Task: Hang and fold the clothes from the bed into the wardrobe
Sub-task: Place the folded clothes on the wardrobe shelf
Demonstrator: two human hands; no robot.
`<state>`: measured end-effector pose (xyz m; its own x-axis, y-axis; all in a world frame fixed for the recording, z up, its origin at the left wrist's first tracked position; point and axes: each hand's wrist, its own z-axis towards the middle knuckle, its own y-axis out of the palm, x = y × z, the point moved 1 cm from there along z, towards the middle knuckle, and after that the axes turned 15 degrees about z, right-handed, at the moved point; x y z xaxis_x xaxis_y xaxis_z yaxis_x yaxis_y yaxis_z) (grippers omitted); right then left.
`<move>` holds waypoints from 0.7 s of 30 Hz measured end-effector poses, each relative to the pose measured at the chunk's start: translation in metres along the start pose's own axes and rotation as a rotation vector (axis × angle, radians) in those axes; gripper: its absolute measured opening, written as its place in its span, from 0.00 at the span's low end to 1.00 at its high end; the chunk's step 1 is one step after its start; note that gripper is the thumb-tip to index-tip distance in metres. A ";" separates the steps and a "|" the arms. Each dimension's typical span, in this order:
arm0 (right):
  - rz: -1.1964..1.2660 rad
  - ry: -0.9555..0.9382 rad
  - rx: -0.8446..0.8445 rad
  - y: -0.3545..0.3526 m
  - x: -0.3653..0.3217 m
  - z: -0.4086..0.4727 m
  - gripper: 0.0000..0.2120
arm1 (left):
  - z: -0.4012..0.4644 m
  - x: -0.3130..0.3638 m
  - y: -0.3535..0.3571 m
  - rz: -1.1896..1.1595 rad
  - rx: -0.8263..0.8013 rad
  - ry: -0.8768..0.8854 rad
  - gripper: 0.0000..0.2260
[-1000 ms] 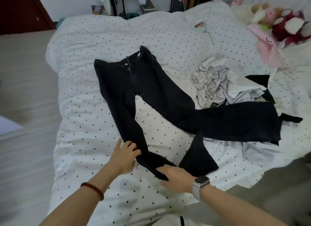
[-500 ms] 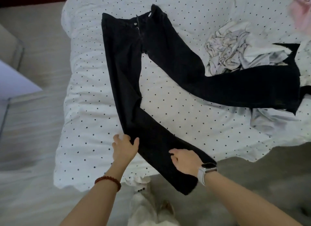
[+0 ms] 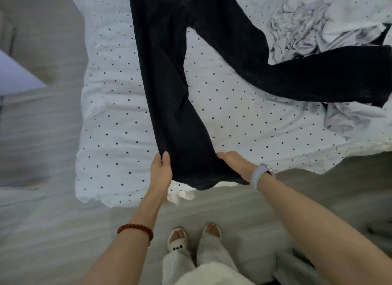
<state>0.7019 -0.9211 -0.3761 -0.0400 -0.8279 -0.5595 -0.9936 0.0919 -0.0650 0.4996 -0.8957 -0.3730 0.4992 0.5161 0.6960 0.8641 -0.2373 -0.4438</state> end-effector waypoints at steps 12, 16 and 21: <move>-0.007 -0.499 0.309 0.101 0.034 -0.099 0.20 | -0.051 -0.025 -0.091 0.100 -0.027 0.094 0.17; -0.105 -0.386 0.291 0.107 0.043 -0.092 0.24 | -0.060 -0.063 -0.089 0.331 -0.126 -0.008 0.16; -0.337 -0.035 0.139 0.100 0.084 -0.082 0.20 | -0.064 -0.103 -0.079 0.589 -0.223 -0.172 0.26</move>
<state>0.5908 -1.0268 -0.3612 0.2929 -0.8053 -0.5155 -0.9266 -0.1061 -0.3607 0.3841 -0.9833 -0.3735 0.8918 0.3676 0.2637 0.4509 -0.6758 -0.5831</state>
